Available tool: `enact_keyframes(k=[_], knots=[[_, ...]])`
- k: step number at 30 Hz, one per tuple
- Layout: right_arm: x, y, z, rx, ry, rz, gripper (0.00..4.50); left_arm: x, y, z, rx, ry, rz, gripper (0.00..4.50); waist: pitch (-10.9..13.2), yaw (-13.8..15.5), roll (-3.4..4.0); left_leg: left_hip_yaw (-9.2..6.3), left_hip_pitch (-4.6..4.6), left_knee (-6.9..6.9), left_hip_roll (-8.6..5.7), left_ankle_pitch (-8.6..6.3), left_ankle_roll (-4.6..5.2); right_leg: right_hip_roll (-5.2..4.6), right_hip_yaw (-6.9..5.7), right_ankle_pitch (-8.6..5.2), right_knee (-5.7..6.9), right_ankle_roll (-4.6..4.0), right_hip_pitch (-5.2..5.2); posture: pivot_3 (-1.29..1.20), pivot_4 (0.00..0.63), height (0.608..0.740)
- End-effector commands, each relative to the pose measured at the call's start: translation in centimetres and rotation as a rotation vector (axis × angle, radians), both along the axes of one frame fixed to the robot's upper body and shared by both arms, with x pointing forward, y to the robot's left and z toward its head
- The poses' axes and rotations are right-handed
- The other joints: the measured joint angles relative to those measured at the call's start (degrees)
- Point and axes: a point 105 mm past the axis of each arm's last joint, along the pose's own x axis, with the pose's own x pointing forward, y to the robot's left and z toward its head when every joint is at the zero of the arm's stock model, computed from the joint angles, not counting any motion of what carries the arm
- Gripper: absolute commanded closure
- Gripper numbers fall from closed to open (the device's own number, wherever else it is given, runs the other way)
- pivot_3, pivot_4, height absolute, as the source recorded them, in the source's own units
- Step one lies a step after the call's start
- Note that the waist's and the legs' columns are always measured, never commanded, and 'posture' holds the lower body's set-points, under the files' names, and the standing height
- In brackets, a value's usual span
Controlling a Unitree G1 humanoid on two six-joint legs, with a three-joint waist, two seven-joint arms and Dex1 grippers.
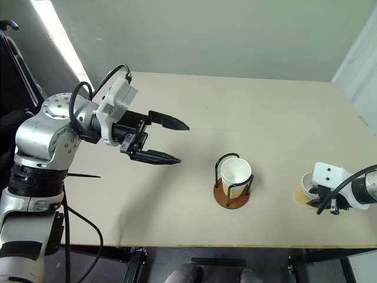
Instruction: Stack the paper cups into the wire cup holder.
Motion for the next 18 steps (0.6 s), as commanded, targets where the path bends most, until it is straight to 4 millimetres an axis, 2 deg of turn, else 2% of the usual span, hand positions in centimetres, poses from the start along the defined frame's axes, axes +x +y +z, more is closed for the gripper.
enact_keyframes(k=[1,8,13,18], knots=[[0.3,0.4,0.9,-0.011,-0.028,0.029,4.49,-0.2,1.0,0.2,0.054,-0.045,0.007,0.0,0.0,-0.02,0.0,0.0,0.0,0.0,0.0,0.0,0.0,0.0,0.01,0.0,-0.01,-0.01,0.0,0.0,0.15,0.74],[0.1,0.7,1.6,-0.015,-0.036,0.047,4.49,0.2,1.6,0.1,0.075,-0.072,0.024,0.0,0.0,-0.01,0.0,-0.02,-0.02,-0.01,0.0,-0.01,-0.02,-0.01,0.0,0.01,-0.04,-0.02,0.0,0.0,0.15,0.74],[0.1,2.1,5.7,-0.01,-0.14,0.093,4.49,0.4,2.0,0.1,0.071,-0.082,0.04,0.0,0.02,-0.15,0.04,-0.01,-0.02,-0.05,0.0,-0.02,-0.03,0.0,0.01,0.01,-0.03,-0.02,-0.03,0.0,0.15,0.74],[-0.8,5.9,10.0,0.008,-0.24,0.242,4.49,0.5,2.1,0.0,0.068,-0.082,0.045,0.0,0.02,-0.36,0.04,-0.02,-0.02,-0.1,0.0,-0.03,-0.06,0.0,0.01,0.01,-0.05,-0.02,-0.05,0.0,0.15,0.74]])
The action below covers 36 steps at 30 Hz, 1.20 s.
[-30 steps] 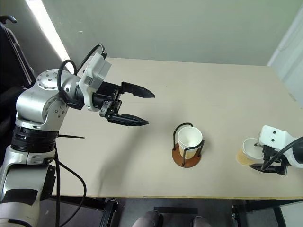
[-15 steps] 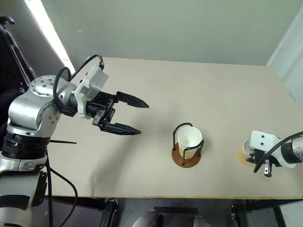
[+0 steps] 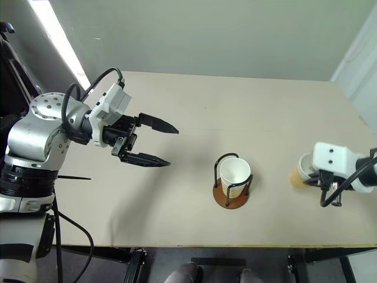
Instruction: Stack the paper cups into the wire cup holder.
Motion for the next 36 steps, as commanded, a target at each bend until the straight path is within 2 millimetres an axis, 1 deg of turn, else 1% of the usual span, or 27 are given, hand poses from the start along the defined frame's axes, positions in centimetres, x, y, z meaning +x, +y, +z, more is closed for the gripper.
enact_keyframes(k=[1,4,6,9,13,17,23,29,36], knots=[[-0.9,2.8,3.6,0.005,-0.097,0.117,4.49,-0.2,0.3,0.5,-0.008,-0.031,-0.004,0.0,0.0,-0.04,0.0,0.0,-0.01,0.0,0.0,0.0,-0.01,0.0,0.0,0.0,-0.01,0.0,-0.01,0.0,0.15,0.74],[-1.1,5.1,5.3,0.03,-0.152,0.208,4.49,-0.2,0.2,0.3,-0.011,-0.026,-0.005,0.0,0.0,-0.05,0.0,0.0,-0.03,-0.02,-0.01,-0.01,0.0,0.0,0.0,0.0,-0.05,0.0,-0.03,0.0,0.15,0.74],[-1.5,6.8,5.9,0.047,-0.162,0.279,4.49,-0.2,0.1,0.3,-0.013,-0.025,-0.007,0.0,0.01,-0.11,-0.01,-0.05,-0.03,-0.01,-0.01,-0.01,-0.01,0.0,-0.01,0.0,-0.05,0.0,-0.04,0.0,0.15,0.74],[-1.9,8.9,6.1,0.061,-0.159,0.363,4.49,-0.1,0.0,0.3,-0.018,-0.025,-0.01,0.0,0.01,-0.19,-0.01,-0.06,-0.03,-0.01,-0.02,0.0,0.0,0.0,0.0,0.0,-0.04,0.0,-0.07,0.0,0.15,0.74],[-1.8,10.5,5.6,0.063,-0.134,0.426,4.49,-0.2,-0.2,0.3,-0.025,-0.025,-0.012,0.0,0.01,-0.19,-0.01,-0.09,-0.06,-0.01,-0.02,0.01,0.02,0.01,-0.01,0.0,-0.05,0.0,-0.11,0.0,0.15,0.74],[-1.2,11.1,5.3,0.057,-0.131,0.446,4.49,-0.3,-0.2,0.2,-0.027,-0.026,-0.011,0.0,0.01,-0.19,-0.01,-0.09,-0.07,-0.01,-0.02,0.01,0.03,0.0,-0.02,-0.01,-0.05,-0.02,-0.12,0.0,0.15,0.74],[-0.3,10.8,4.2,0.021,-0.11,0.451,4.49,-0.4,-0.1,0.3,-0.03,-0.027,-0.001,0.0,0.01,-0.2,-0.01,-0.1,-0.07,-0.02,-0.02,0.01,0.03,-0.01,-0.03,-0.02,-0.04,-0.06,-0.13,0.0,0.15,0.74],[-0.5,10.7,3.3,0.01,-0.073,0.466,4.49,-0.4,-0.1,0.2,-0.033,-0.027,0.003,0.0,0.01,-0.2,-0.01,-0.1,-0.07,-0.04,-0.02,0.01,0.02,-0.01,-0.03,-0.02,-0.03,-0.09,-0.12,0.0,0.15,0.74],[-1.2,11.5,2.4,0.026,-0.029,0.507,4.49,-0.3,-0.3,0.1,-0.03,-0.029,-0.001,0.0,0.01,-0.21,-0.01,-0.09,-0.06,-0.04,-0.02,0.01,0.02,-0.01,-0.03,-0.02,-0.03,-0.09,-0.12,0.0,0.15,0.74]])
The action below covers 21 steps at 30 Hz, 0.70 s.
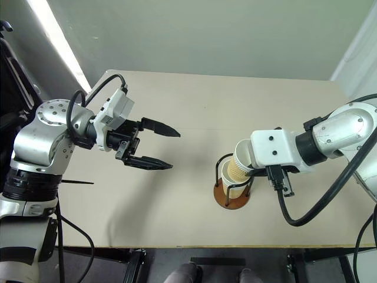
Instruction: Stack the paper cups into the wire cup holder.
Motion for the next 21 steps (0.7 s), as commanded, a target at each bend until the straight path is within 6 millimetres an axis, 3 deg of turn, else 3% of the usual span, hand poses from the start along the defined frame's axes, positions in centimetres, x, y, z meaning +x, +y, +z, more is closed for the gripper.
enact_keyframes(k=[1,4,11,14,21], knots=[[-0.5,0.7,-0.1,0.002,-0.004,0.036,4.49,-0.4,-0.1,1.0,-0.01,-0.05,-0.009,0.0,0.0,-0.02,0.0,0.0,0.0,0.0,0.0,0.0,0.0,0.0,0.0,0.0,0.0,0.0,0.0,0.0,0.15,0.74],[-0.5,1.4,-0.2,0.029,0.004,0.048,3.93,-0.4,0.0,1.0,-0.007,-0.052,-0.009,0.0,0.0,-0.02,0.0,0.0,0.0,0.0,0.0,0.0,0.0,0.0,0.0,0.0,0.0,0.0,0.0,0.0,0.15,0.74],[0.2,2.3,0.8,0.124,-0.006,0.02,1.37,-0.3,0.0,1.0,-0.001,-0.058,-0.002,0.0,0.0,-0.05,0.0,-0.01,0.0,-0.01,0.0,0.0,0.0,0.0,0.0,0.0,-0.02,-0.01,0.0,0.0,0.15,0.74],[0.8,2.5,2.0,0.246,0.002,-0.04,0.35,-0.2,0.1,1.0,-0.006,-0.061,0.013,0.0,0.0,-0.09,0.0,0.0,0.01,-0.01,0.0,0.0,-0.01,0.0,0.0,0.01,-0.01,-0.01,-0.01,0.0,0.15,0.74],[3.6,-0.5,5.7,0.729,0.068,-0.354,0.35,0.8,0.9,0.7,-0.078,-0.039,0.127,0.0,-0.01,0.08,-0.01,0.01,0.02,-0.03,0.0,0.02,-0.02,0.0,0.0,0.0,-0.02,-0.04,-0.01,0.0,0.15,0.74]])
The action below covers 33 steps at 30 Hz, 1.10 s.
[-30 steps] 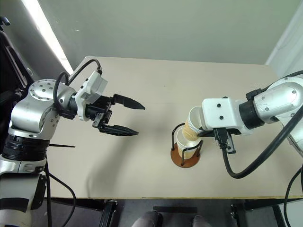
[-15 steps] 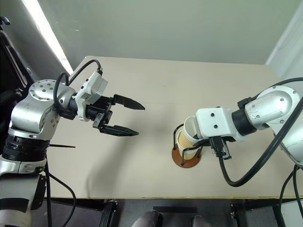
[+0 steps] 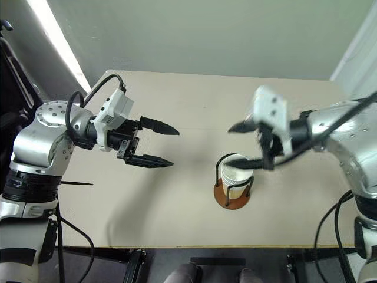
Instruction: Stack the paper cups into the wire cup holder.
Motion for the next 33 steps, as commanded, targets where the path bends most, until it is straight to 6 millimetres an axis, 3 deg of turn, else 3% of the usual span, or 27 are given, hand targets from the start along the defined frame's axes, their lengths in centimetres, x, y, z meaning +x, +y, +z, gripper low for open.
enact_keyframes(k=[1,6,12,15,17,23,27,33], knots=[[1.0,-2.2,1.9,0.224,0.002,-0.165,0.35,0.2,0.4,1.0,-0.064,-0.036,0.064,0.0,0.0,0.01,-0.01,0.0,0.01,-0.03,0.0,0.01,-0.01,0.0,0.0,0.0,0.0,-0.01,-0.02,0.0,0.15,0.74],[3.6,-5.9,1.2,0.436,0.023,-0.413,0.35,1.0,0.9,0.6,-0.134,-0.024,0.16,0.0,0.0,0.03,0.0,0.02,0.03,-0.08,0.0,0.04,-0.08,0.0,0.01,-0.01,0.04,-0.02,-0.07,0.0,0.15,0.74],[6.6,-12.3,-3.0,0.572,0.054,-0.758,0.35,4.7,3.5,-0.5,-0.268,-0.066,0.47,0.0,-0.01,0.19,0.02,0.03,0.06,-0.06,0.0,0.05,-0.09,0.0,0.02,0.0,0.06,-0.02,-0.05,0.0,0.15,0.74],[8.3,-16.6,-5.6,0.667,0.048,-1.01,0.35,6.7,5.4,-2.0,-0.344,-0.066,0.67,0.0,-0.01,0.15,0.02,0.06,0.11,-0.11,0.0,0.08,-0.12,0.0,0.05,0.01,0.1,-0.03,-0.07,0.0,0.15,0.74],[8.7,-18.4,-7.0,0.715,0.048,-1.117,0.35,7.5,6.3,-3.1,-0.382,-0.06,0.775,0.0,-0.01,0.16,0.02,0.07,0.15,-0.12,0.0,0.1,-0.13,0.0,0.06,0.03,0.12,-0.05,-0.07,0.0,0.15,0.74],[9.1,-21.3,-10.0,0.744,0.003,-1.294,0.35,8.9,8.8,-5.7,-0.405,-0.106,1.032,0.0,-0.01,0.17,0.02,0.11,0.14,-0.28,-0.01,0.11,-0.15,0.01,0.07,0.03,0.1,-0.07,-0.17,0.0,0.15,0.74],[9.2,-22.9,-10.5,0.8,-0.036,-1.38,0.35,9.2,12.2,-6.8,-0.474,-0.135,1.272,0.0,-0.01,0.17,0.02,0.13,0.15,-0.3,-0.01,0.14,-0.19,0.01,0.08,0.06,0.1,-0.12,-0.19,0.0,0.15,0.74],[9.4,-23.6,-10.4,0.786,-0.04,-1.413,0.35,9.0,14.3,-7.5,-0.555,-0.099,1.409,0.0,-0.01,0.29,0.02,0.14,0.16,-0.34,-0.02,0.16,-0.22,0.02,0.07,0.1,0.11,-0.18,-0.19,0.0,0.15,0.74]])
